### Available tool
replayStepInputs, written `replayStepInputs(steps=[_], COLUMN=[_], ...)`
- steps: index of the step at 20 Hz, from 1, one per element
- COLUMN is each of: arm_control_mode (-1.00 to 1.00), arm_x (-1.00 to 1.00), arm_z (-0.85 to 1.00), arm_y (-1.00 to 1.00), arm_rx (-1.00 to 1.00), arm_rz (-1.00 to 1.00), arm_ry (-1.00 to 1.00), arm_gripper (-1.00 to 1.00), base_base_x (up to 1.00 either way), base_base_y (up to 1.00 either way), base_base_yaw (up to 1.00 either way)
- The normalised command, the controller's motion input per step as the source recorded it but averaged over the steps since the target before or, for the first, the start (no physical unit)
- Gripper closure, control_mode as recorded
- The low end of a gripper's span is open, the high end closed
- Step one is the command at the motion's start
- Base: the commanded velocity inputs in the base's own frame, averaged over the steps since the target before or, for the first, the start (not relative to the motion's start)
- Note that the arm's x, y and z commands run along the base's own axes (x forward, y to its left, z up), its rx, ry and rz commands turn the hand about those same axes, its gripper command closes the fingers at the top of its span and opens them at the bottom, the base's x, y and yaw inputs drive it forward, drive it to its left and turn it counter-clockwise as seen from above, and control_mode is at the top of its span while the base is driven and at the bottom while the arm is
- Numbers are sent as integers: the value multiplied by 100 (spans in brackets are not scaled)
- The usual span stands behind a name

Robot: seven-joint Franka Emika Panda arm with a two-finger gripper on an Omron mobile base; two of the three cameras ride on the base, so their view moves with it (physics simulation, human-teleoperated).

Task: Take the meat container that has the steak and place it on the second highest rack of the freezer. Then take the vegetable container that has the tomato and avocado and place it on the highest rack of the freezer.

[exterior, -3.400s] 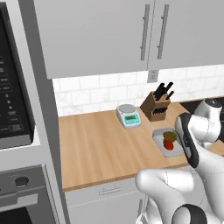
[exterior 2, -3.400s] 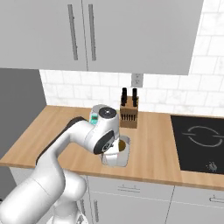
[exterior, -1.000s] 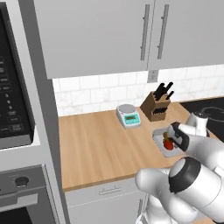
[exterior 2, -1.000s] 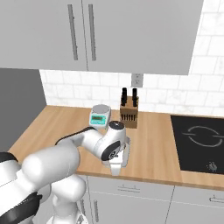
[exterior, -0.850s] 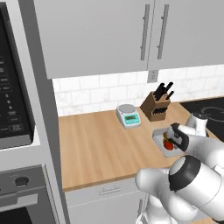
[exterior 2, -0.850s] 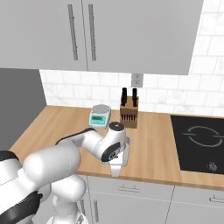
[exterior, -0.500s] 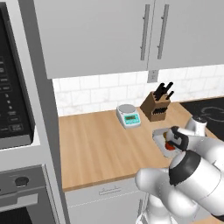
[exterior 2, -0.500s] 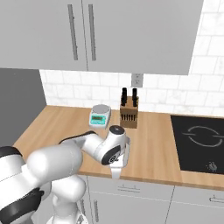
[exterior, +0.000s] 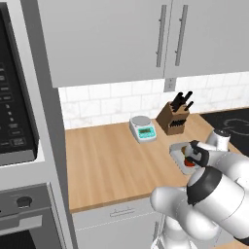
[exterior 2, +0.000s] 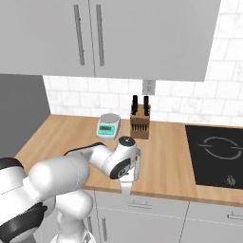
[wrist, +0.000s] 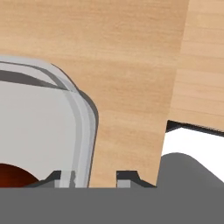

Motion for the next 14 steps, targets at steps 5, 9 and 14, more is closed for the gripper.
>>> replayStepInputs(steps=[5, 9, 14], arm_control_mode=[-100, -100, -100], arm_x=[0, -1, -32], arm_z=[1, 48, 68], arm_y=[0, 1, 7], arm_rx=[0, 0, 0], arm_rz=[0, -6, -11], arm_ry=[0, 0, 1], arm_gripper=[100, 100, 100], base_base_x=[0, 0, 0], base_base_y=[0, 0, 0], base_base_yaw=[0, 0, 0])
